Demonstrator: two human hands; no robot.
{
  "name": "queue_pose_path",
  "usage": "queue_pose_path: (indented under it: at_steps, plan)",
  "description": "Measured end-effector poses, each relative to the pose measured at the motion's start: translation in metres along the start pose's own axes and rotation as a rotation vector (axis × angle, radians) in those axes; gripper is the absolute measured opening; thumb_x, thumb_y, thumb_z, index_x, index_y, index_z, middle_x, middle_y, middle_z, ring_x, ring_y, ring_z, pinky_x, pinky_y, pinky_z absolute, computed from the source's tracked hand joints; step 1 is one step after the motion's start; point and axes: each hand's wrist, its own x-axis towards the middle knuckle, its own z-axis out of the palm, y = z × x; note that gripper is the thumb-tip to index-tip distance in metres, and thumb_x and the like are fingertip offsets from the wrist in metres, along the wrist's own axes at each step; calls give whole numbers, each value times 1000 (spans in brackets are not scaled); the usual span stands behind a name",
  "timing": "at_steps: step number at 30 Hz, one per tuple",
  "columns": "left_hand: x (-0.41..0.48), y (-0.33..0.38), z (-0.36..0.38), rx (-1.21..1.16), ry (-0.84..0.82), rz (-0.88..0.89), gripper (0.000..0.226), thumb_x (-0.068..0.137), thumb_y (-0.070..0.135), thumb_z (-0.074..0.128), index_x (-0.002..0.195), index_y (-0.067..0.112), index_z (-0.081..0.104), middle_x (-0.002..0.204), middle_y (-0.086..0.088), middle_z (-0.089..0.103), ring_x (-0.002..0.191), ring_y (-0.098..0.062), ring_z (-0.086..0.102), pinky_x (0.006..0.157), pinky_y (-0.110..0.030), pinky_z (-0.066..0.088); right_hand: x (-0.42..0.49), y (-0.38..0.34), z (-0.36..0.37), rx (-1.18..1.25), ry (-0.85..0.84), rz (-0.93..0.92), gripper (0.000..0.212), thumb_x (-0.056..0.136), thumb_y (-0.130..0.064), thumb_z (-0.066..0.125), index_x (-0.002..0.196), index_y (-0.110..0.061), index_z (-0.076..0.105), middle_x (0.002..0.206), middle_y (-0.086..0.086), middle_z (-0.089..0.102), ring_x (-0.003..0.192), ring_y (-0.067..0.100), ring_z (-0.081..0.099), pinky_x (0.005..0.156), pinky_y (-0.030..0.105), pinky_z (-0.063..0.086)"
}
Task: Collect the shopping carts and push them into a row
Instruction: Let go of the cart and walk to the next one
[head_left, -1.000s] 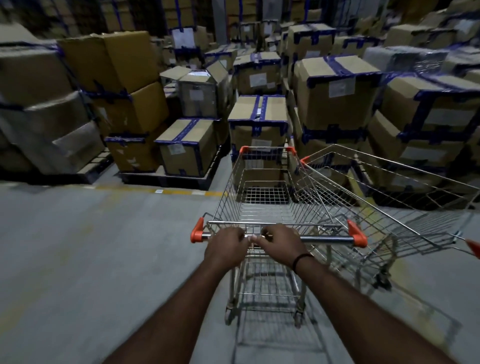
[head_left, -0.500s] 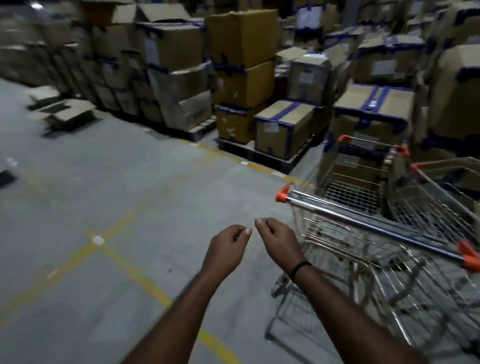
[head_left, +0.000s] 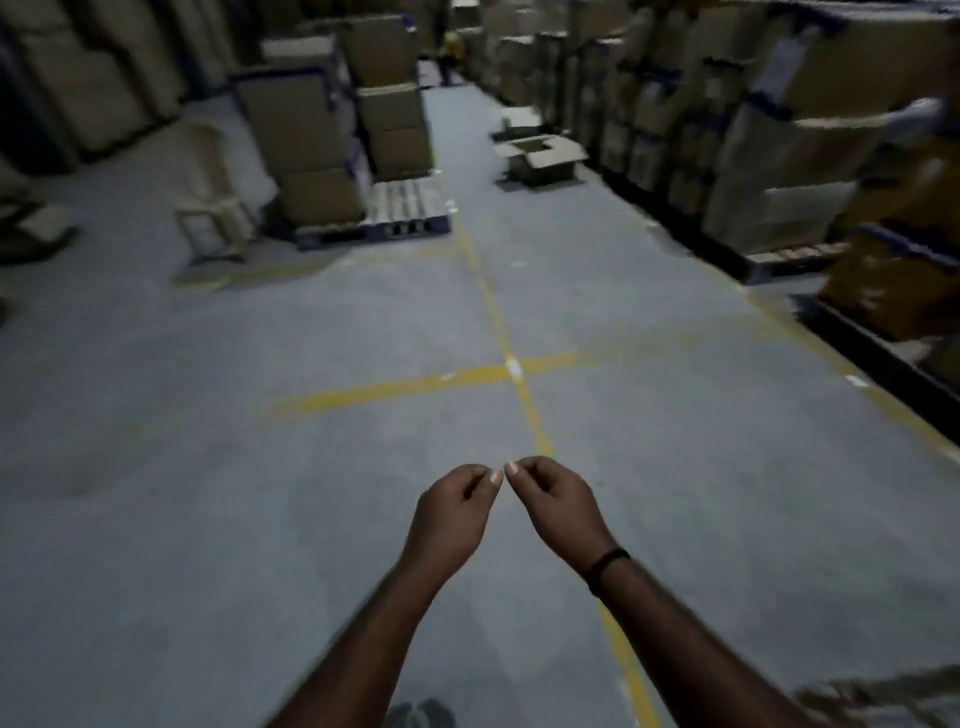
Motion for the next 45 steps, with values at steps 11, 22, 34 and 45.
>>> queue_pose_path:
  at_steps: [11, 22, 34, 45]
  plan:
    - [-27, -111, -206, -105, 382, -239, 16, 100, 37, 59, 92, 29, 71, 87, 12, 70, 85, -8, 64, 76, -26, 50, 29, -92, 233, -19, -455, -114, 22, 98, -47, 60, 88, -31, 71, 87, -13, 72, 84, 4, 67, 78, 28, 53]
    - [20, -163, -311, -145, 687, -411, 18, 99, 35, 60, 84, 34, 68, 79, 19, 69, 77, 4, 62, 68, -13, 44, 119, -148, 379, -14, -784, -236, 22, 98, -42, 61, 84, -28, 71, 84, -12, 72, 83, 10, 68, 81, 33, 53]
    - [24, -201, -425, -168, 1123, -515, 16, 100, 30, 60, 88, 30, 71, 77, 27, 67, 77, 5, 61, 77, -20, 48, 154, -226, 536, 6, -1215, -397, 20, 98, -42, 61, 87, -28, 71, 86, -16, 71, 81, 4, 66, 73, 18, 50]
    - [-18, -321, -581, -244, 1390, -532, 15, 98, 28, 62, 87, 28, 72, 81, 19, 71, 79, -2, 63, 84, -34, 53, 115, -287, 746, -62, -1403, -522, 17, 97, -41, 62, 87, -30, 69, 81, -20, 69, 81, 4, 66, 77, 20, 50]
